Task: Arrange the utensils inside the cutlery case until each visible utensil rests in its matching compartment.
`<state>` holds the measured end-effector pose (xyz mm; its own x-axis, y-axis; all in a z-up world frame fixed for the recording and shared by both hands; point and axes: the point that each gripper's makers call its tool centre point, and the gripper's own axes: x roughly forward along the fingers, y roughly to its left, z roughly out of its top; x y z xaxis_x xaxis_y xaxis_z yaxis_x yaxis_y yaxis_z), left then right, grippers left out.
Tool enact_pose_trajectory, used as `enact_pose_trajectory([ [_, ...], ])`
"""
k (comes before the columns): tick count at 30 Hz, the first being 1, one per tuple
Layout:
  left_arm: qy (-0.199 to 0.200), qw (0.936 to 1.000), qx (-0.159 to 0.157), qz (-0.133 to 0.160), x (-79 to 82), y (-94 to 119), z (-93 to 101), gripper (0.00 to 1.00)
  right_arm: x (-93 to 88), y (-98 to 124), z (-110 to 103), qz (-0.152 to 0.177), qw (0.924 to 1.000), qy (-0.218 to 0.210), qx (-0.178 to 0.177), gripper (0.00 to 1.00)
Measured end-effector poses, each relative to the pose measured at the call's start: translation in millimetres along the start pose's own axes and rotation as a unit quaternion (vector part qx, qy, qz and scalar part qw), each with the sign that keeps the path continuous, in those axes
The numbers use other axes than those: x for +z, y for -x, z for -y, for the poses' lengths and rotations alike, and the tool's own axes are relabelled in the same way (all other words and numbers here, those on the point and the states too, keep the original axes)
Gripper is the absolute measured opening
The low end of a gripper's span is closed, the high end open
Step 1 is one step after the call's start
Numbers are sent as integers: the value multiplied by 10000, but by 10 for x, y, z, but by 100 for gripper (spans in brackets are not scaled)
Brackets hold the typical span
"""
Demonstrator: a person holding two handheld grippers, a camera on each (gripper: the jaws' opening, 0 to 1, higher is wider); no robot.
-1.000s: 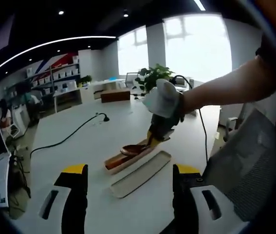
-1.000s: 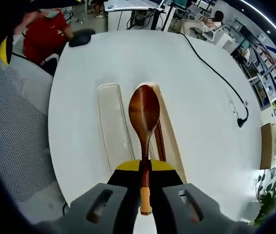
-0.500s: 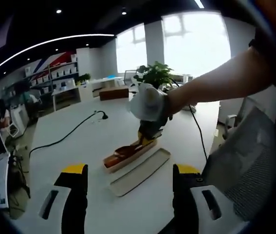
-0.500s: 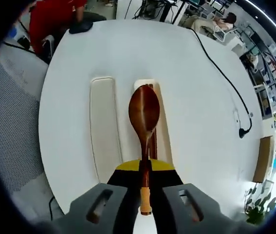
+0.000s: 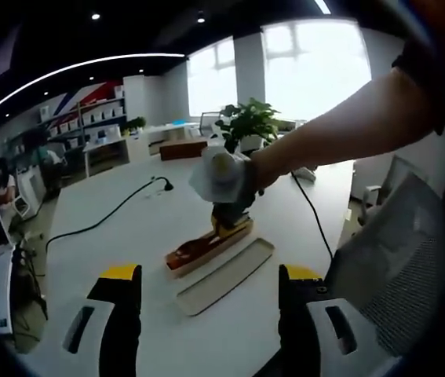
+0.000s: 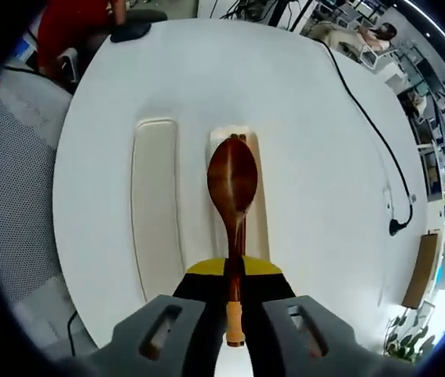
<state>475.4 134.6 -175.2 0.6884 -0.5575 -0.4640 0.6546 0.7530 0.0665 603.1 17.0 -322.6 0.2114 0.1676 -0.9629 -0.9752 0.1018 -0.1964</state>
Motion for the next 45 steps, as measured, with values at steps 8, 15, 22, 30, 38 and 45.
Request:
enact_pose_trajectory([
  [8,7,10000,-21,-48,-26,-4,8,73,31,-78,-6,-30,10000,68,53,1],
  [15,41,10000,-29,-63,-35,-10,10,73,48,-123,36,-47,10000,79,32,1],
  [22,37,9999,-73,-133,-64,-32,29,73,124,-184,30,13,9999,115,81,2],
  [30,48,9998,-56,-166,-81,-37,18,73,153,-224,24,37,9998,182,101,2],
  [38,59,9998,-59,-175,-89,-36,19,73,171,-224,44,75,9999,142,56,2],
  [45,60,9998,-96,-175,-88,-40,38,73,168,-215,45,123,9998,115,57,2],
])
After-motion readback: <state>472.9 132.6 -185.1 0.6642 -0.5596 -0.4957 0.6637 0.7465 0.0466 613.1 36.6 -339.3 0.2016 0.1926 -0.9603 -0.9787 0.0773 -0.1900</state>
